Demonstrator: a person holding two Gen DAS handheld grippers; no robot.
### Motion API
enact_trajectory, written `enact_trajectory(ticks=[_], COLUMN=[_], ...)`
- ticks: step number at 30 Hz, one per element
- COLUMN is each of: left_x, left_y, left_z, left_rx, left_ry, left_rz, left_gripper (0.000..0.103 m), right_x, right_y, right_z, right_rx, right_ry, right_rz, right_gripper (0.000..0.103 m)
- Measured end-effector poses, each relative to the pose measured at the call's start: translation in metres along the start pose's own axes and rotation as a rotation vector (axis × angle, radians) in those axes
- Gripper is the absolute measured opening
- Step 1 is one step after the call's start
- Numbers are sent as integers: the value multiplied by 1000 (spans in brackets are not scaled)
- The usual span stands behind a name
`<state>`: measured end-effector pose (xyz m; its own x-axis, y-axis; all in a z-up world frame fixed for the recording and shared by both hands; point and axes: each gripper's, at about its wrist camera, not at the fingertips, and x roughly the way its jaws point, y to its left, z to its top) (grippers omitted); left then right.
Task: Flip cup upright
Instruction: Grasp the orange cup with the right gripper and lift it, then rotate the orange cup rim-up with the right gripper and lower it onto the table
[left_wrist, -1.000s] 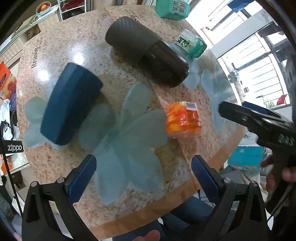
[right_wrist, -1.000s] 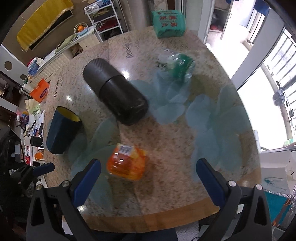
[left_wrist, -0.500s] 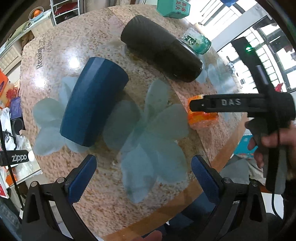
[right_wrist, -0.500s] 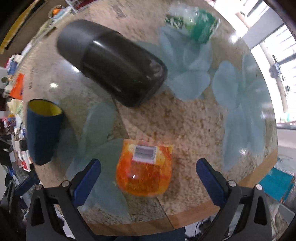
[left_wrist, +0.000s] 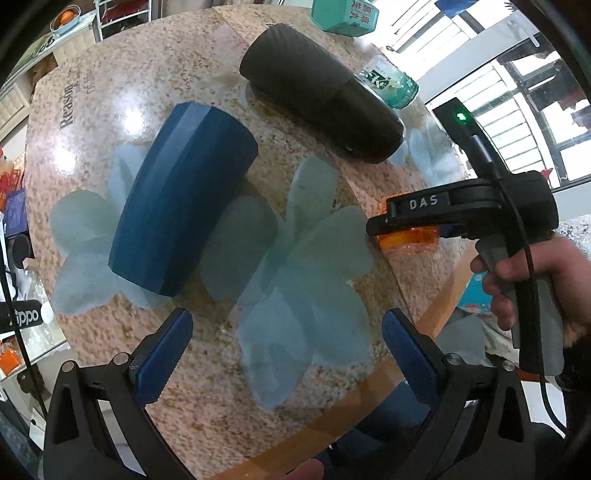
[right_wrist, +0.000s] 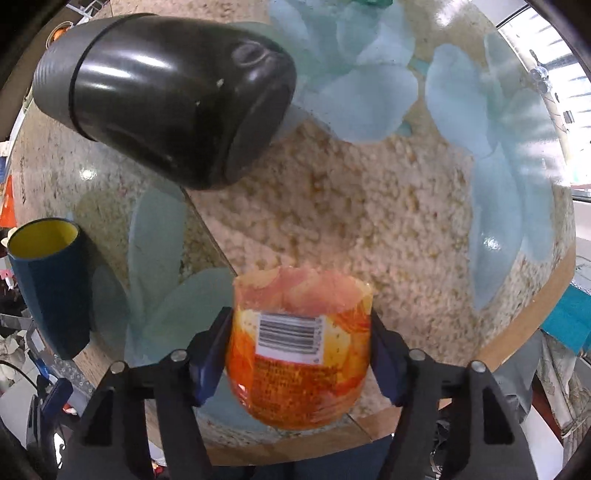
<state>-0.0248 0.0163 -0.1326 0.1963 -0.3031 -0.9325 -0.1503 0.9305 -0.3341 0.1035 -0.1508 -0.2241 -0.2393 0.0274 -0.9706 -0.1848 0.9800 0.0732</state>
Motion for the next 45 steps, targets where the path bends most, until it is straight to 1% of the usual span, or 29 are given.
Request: enact_trajectory(ticks=[4, 6, 11, 12, 14, 15, 18, 22, 23, 25, 26, 27, 29, 30, 34, 35, 36, 38, 39, 45], left_x=[2, 1, -1, -1, -1, -1, -1, 0, -1, -1, -1, -1, 2, 4, 15, 17, 18, 20, 21, 31], left_y=[1, 1, -2, -3, -6, -7, -11, -14, -15, -15, -16, -16, -18, -18, -22, -23, -24, -26, -27, -31], left_z=[0, 0, 0, 0, 0, 1, 2, 5, 6, 7, 8, 8, 10, 10, 13, 12, 12, 12, 11, 11], left_rx=[-14, -21, -16, -14, -9, -7, 5, 17, 18, 20, 23, 25, 28, 29, 30, 31, 29, 25, 22, 9], left_ry=[-11, -16, -23, -23, -23, -25, -29, -22, -21, -21, -22, -24, -22, -17, -3, -2, -2, -4, -7, -3], left_rz=[2, 0, 6, 6, 9, 10, 20, 37, 37, 34, 32, 32, 41, 49, 74, 73, 72, 63, 61, 62], left_gripper=[103, 103, 103, 103, 103, 103, 103, 103, 103, 103, 103, 103, 103, 103, 103, 103, 103, 103, 103, 103], right_x=[2, -7, -25, -34, -42, -45, -53, -59, -61, -59, -58, -55, -47, -43, -26, -20, -21, -14, -19, -13], right_y=[-9, -10, -15, -19, -19, -20, -22, -23, -25, -25, -28, -32, -36, -35, -40, -42, -34, -39, -36, -31], right_z=[-1, 2, -4, -3, -8, -12, -20, -38, -44, -53, -58, -67, -76, -77, -85, -87, -86, -90, -87, -90], right_rx=[-3, -8, -47, -61, -88, -110, -168, -288, -331, -389, -418, -461, -505, -516, -536, -544, -549, -558, -558, -569], right_ry=[-11, -21, -91, -107, -146, -177, -264, -421, -482, -570, -616, -684, -768, -790, -836, -838, -841, -861, -865, -870], right_rz=[27, 45, 79, 88, 139, 163, 178, 143, 135, 143, 161, 188, 156, 161, 162, 172, 180, 183, 182, 181], right_gripper=[64, 64, 64, 64, 64, 64, 64, 64, 64, 64, 64, 64, 64, 64, 64, 64, 64, 64, 64, 65])
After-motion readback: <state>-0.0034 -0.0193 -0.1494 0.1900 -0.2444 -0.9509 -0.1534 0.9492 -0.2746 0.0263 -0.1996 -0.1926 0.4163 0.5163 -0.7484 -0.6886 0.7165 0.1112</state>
